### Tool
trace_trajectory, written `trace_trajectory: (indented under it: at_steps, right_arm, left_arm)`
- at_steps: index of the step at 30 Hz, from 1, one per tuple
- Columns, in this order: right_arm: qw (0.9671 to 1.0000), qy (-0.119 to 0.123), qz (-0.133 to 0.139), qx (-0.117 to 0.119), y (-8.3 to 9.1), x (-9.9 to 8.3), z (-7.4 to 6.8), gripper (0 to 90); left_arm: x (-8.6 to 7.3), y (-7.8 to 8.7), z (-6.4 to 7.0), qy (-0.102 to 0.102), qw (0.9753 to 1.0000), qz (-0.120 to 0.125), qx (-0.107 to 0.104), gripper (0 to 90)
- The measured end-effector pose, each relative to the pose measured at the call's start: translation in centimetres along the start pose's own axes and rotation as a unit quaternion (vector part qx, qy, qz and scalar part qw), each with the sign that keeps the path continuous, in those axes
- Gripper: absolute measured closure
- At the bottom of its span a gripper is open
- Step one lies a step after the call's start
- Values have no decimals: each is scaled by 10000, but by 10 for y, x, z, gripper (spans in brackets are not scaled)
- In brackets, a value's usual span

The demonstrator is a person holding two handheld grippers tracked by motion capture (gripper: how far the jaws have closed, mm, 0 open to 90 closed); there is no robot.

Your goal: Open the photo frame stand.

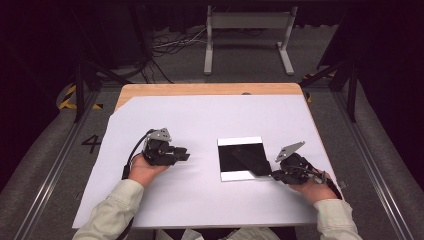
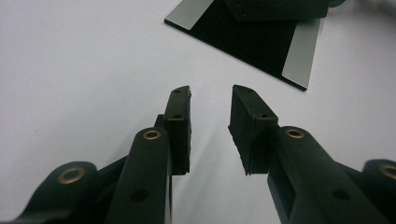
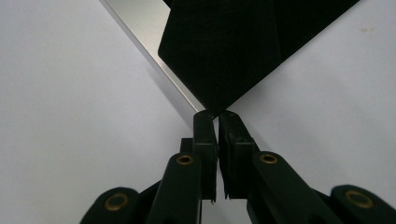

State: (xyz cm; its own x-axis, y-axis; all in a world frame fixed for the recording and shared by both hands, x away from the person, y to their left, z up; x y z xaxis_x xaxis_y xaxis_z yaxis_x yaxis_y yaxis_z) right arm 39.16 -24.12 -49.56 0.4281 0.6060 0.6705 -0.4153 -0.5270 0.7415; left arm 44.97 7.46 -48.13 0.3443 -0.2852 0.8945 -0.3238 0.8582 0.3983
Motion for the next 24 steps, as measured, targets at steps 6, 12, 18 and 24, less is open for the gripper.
trace_trajectory:
  at_steps: [6, 12, 18, 24]
  right_arm:
    - [9998, 29, 189, -19, 6, 6, 0, 867]
    - [9991, 76, 422, -34, 12, 14, 0, 892]
    - [9981, 69, 614, -55, 17, 20, 0, 894]
    - [9964, -30, 852, -37, 20, 26, 0, 894]
  left_arm:
    - [0, -2, 1, 8, 10000, -18, -17, 687]
    - [0, -1, 0, 18, 10000, -14, -14, 685]
    - [-1, 0, 0, 24, 10000, -9, -12, 685]
    - [-1, 0, -1, 8, 10000, -10, -11, 685]
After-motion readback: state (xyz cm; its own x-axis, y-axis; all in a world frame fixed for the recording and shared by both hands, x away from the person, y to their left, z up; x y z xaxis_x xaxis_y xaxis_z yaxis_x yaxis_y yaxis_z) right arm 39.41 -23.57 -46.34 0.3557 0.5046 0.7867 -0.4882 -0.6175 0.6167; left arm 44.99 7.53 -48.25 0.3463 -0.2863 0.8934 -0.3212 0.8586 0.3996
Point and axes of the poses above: each handheld gripper's, and its own axes: y roughly backward along the jaws, x roughly out of its top, z roughly to its right, the point moved 10 cm from there along -y, roughly forward along the jaws, and after that the axes turned 15 degrees about z, right-handed, at the moved point
